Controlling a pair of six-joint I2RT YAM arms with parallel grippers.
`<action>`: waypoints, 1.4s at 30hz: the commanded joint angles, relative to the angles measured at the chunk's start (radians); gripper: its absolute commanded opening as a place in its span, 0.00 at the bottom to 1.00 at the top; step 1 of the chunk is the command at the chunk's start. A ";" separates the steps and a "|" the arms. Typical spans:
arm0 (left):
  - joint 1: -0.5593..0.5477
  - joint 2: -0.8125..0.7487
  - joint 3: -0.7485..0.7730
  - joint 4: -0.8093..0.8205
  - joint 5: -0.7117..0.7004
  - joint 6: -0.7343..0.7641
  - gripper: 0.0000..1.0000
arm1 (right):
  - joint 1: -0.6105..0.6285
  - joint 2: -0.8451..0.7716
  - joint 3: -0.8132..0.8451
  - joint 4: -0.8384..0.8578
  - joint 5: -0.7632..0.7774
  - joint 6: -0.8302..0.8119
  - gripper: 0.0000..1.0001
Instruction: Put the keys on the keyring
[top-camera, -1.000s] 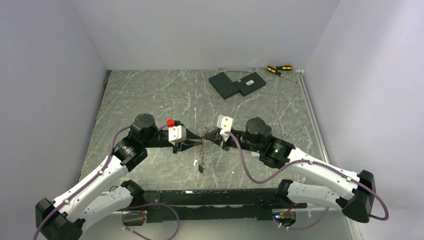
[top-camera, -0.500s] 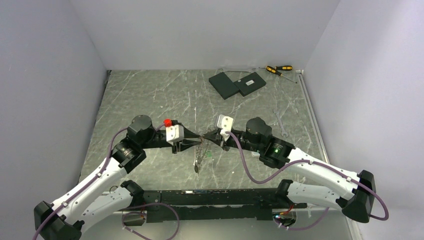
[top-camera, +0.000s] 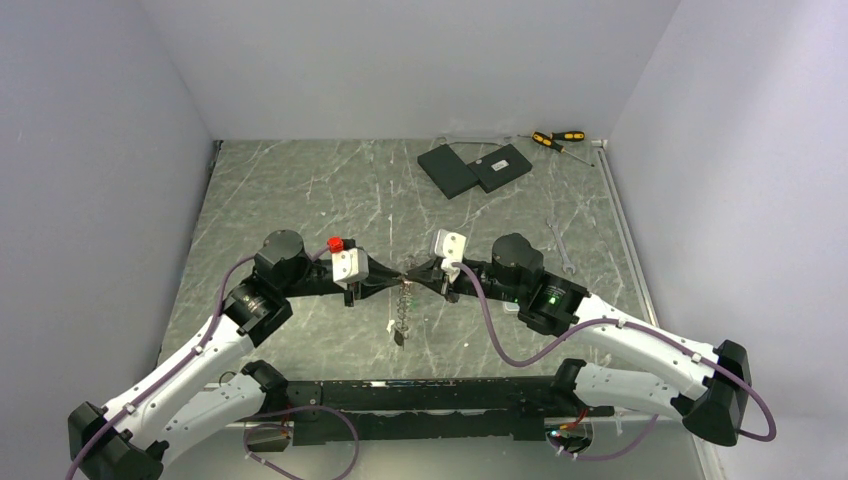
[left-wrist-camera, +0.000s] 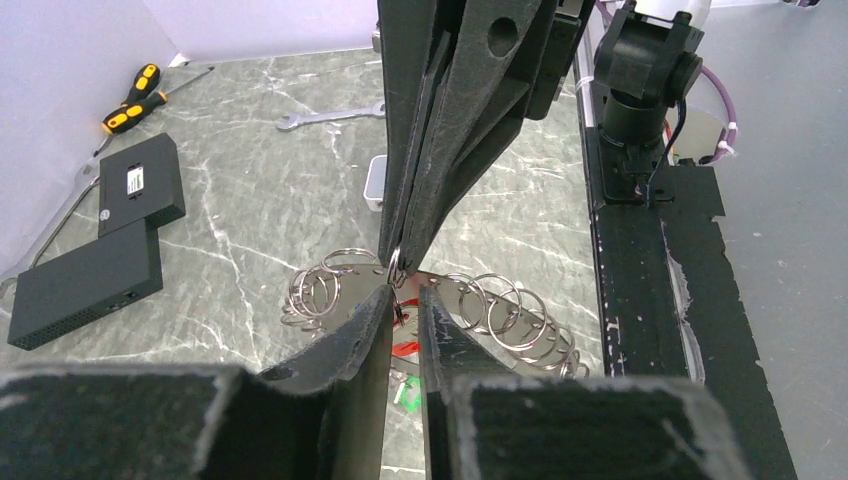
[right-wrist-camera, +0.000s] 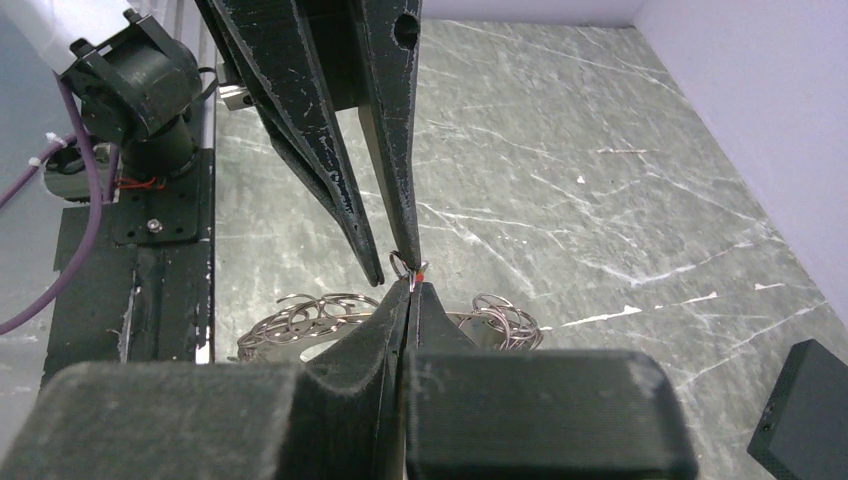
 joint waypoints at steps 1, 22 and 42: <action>-0.005 0.003 0.003 0.049 -0.002 -0.017 0.20 | 0.004 0.000 0.044 0.115 -0.063 0.027 0.00; -0.005 -0.001 0.000 0.043 -0.012 -0.005 0.22 | 0.004 -0.013 0.042 0.129 -0.067 0.032 0.00; -0.004 0.019 0.052 -0.072 -0.054 0.037 0.00 | 0.004 0.018 0.089 -0.002 -0.048 0.005 0.18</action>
